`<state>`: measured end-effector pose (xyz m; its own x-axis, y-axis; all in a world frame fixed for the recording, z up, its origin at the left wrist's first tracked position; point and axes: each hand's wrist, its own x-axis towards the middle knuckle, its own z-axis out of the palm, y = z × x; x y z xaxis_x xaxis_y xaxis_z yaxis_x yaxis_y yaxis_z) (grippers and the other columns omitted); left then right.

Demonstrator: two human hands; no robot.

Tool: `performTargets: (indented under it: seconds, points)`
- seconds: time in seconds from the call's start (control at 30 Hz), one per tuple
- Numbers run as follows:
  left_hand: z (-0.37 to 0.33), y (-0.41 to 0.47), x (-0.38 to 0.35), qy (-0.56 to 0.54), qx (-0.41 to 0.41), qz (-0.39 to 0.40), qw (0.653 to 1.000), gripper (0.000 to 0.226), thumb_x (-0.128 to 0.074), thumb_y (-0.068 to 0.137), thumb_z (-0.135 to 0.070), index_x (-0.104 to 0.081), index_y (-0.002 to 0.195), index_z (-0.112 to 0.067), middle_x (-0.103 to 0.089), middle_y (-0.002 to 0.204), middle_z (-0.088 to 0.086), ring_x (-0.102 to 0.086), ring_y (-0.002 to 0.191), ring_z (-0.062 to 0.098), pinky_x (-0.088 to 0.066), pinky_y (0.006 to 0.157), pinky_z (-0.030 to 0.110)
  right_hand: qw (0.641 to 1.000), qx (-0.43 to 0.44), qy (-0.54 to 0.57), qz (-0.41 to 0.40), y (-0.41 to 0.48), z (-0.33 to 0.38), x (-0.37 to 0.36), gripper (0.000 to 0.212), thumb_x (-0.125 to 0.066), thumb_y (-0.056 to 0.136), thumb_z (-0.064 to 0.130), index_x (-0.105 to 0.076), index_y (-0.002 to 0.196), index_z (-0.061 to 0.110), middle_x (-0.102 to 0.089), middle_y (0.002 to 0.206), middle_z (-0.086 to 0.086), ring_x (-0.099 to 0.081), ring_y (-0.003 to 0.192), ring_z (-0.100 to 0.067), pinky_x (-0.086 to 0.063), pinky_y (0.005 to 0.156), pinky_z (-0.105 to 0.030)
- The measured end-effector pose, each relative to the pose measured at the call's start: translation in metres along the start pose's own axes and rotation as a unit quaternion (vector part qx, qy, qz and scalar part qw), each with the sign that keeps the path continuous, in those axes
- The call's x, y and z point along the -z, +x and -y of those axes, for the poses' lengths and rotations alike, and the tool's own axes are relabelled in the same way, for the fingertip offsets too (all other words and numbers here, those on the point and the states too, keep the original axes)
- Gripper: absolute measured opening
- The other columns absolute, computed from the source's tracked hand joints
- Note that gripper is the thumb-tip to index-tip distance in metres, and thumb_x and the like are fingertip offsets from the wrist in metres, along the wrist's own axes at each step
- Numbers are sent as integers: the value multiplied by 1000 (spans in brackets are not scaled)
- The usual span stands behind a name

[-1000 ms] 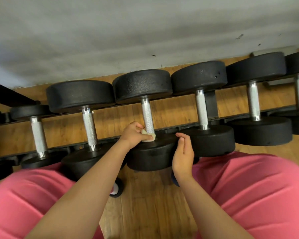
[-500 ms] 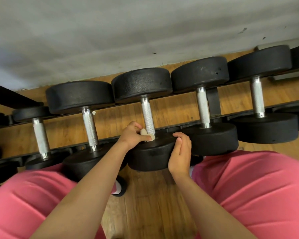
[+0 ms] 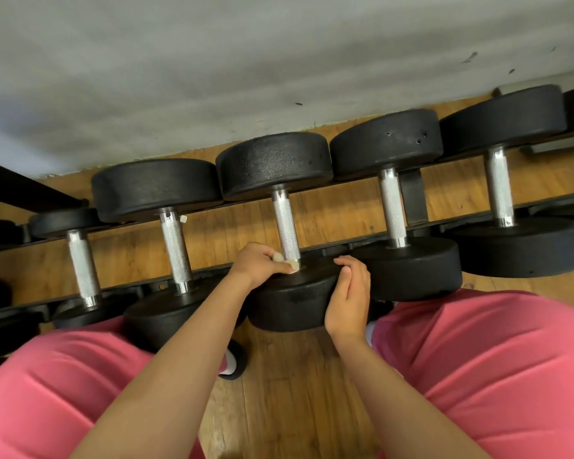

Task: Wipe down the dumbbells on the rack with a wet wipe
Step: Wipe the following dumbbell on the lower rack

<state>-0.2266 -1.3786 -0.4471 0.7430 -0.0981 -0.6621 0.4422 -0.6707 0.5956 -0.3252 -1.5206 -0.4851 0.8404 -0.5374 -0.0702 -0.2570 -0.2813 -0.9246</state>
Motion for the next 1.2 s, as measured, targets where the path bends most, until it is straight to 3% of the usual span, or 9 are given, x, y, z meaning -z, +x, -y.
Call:
performTargets:
  seconds: [0.13,0.3,0.43,0.57,0.7,0.83,1.03,1.13,1.2]
  points:
    - [1,2,-4,-32,12,22,999,19,-83,75,-22,-73,86,-11,-72,97,5,-66,93,19,-52,86,34,1000,0,0,-1,0,1,0,31,-30,98,17,-60,104,15,-56,107,6,-46,106,-1,-28,93,-4]
    - [11,-1,1,-58,-15,-20,998,10,-81,76,-16,-73,80,-15,-69,87,1,-64,87,16,-47,73,25,1000,0,3,-3,1,1,0,30,-30,98,18,-60,104,16,-57,108,7,-46,107,-1,-28,93,-3]
    - [6,1,-1,-39,-13,18,999,21,-81,76,-21,-75,92,-9,-73,94,4,-67,91,17,-52,82,30,1000,1,2,-5,0,0,-1,31,-30,97,19,-60,104,16,-57,107,7,-45,105,6,-28,94,-4]
    - [6,1,1,-60,-5,-20,998,14,-80,78,-19,-75,87,-9,-71,89,2,-64,83,11,-46,68,21,1000,3,3,-6,0,-2,0,32,-29,97,21,-60,104,17,-56,107,8,-44,106,7,-28,94,-4]
    - [3,1,2,-177,16,-18,984,12,-76,83,-19,-69,90,-15,-71,101,4,-69,91,13,-54,83,25,1000,-3,3,-1,0,0,-1,30,-30,98,19,-60,104,17,-56,108,8,-45,107,2,-27,94,-4]
    - [-7,10,-2,-155,3,-38,987,26,-82,76,-30,-66,78,-10,-73,96,3,-70,92,15,-56,86,29,1000,-3,4,-1,0,0,1,31,-30,98,19,-60,104,17,-56,109,8,-45,106,6,-28,94,-4]
    - [1,1,-7,-182,-26,-120,976,18,-82,75,-17,-70,88,-17,-72,92,-1,-68,89,12,-54,82,25,1000,-1,7,-4,1,1,-1,30,-30,97,19,-59,103,18,-56,108,7,-46,109,-1,-28,94,-5]
    - [-5,-2,-7,-194,-35,-121,973,35,-82,76,-15,-67,108,-14,-70,100,-4,-63,89,3,-45,70,11,1000,-6,6,-1,0,1,0,30,-30,97,19,-60,103,16,-56,108,8,-46,108,-1,-28,94,-4]
    - [-9,-1,-7,-208,-40,-102,972,51,-81,76,-13,-61,123,-11,-70,110,-1,-63,93,4,-45,70,10,1000,-3,5,-5,0,1,0,31,-30,97,20,-60,103,17,-56,108,8,-46,108,-1,-27,93,-4]
